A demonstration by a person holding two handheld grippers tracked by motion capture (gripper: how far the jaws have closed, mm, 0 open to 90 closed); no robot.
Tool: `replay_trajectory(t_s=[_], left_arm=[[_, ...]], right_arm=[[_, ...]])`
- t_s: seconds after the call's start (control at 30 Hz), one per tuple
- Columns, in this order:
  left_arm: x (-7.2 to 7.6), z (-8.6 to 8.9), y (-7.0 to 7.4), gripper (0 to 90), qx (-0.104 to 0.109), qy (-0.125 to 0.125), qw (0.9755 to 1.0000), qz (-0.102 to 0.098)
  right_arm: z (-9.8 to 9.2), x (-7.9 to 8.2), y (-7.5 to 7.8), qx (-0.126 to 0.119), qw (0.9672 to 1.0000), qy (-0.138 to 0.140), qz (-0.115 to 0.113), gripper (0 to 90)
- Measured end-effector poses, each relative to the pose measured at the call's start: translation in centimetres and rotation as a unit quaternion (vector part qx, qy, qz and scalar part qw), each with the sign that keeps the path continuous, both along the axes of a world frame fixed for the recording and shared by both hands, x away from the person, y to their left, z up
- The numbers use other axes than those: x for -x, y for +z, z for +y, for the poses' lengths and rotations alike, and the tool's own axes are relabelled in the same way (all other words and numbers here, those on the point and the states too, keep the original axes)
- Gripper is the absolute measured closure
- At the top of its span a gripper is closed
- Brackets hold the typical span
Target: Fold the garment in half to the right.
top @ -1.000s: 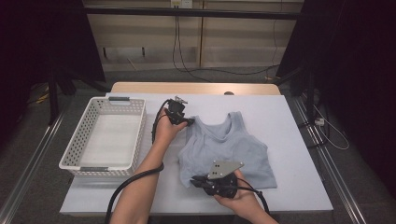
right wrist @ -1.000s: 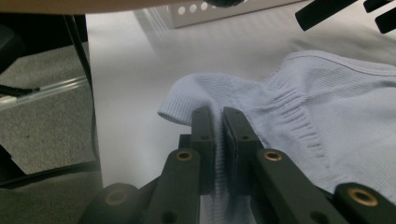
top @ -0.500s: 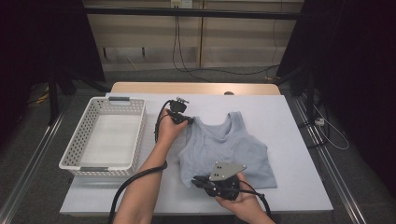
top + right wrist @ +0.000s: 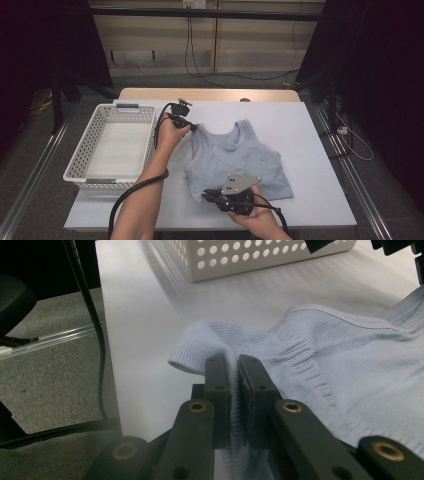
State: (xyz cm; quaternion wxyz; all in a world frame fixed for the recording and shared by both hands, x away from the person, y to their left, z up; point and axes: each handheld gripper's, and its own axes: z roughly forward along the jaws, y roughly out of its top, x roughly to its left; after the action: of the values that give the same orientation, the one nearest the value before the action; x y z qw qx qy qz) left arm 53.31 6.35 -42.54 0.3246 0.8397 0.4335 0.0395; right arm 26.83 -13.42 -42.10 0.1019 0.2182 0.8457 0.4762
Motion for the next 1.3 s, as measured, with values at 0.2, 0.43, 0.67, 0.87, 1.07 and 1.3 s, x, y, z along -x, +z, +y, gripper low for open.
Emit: replay_trajectory(t_s=[0.2,0.43,0.67,0.87,1.07,1.3], left_arm=[[0.2,1.1,0.5,84.4,0.002,0.009,0.9999,0.005],[0.3,1.9,1.3,85.2,-0.008,0.015,0.9999,0.002],[0.5,3.0,2.0,85.1,-0.012,0.025,0.9996,-0.001],[0.7,3.7,2.3,85.2,-0.018,0.028,0.9995,0.001],[0.7,4.1,2.7,85.2,-0.014,0.034,0.9993,0.003],[0.5,3.8,3.3,85.2,-0.015,0.036,0.9991,0.018]], right_arm=[[0.5,-0.2,-0.1,0.003,0.9999,0.010,-0.002,84.5],[1.0,-0.2,0.2,-0.003,0.9998,0.020,-0.002,84.6],[1.6,-0.2,0.5,-0.010,0.9995,0.027,-0.011,84.7],[2.1,-0.4,0.3,-0.008,0.9993,0.036,-0.010,84.7],[2.2,-0.4,0.5,-0.011,0.9991,0.039,-0.010,84.7],[1.7,-0.5,1.5,-0.028,0.9990,0.033,-0.014,84.6]])
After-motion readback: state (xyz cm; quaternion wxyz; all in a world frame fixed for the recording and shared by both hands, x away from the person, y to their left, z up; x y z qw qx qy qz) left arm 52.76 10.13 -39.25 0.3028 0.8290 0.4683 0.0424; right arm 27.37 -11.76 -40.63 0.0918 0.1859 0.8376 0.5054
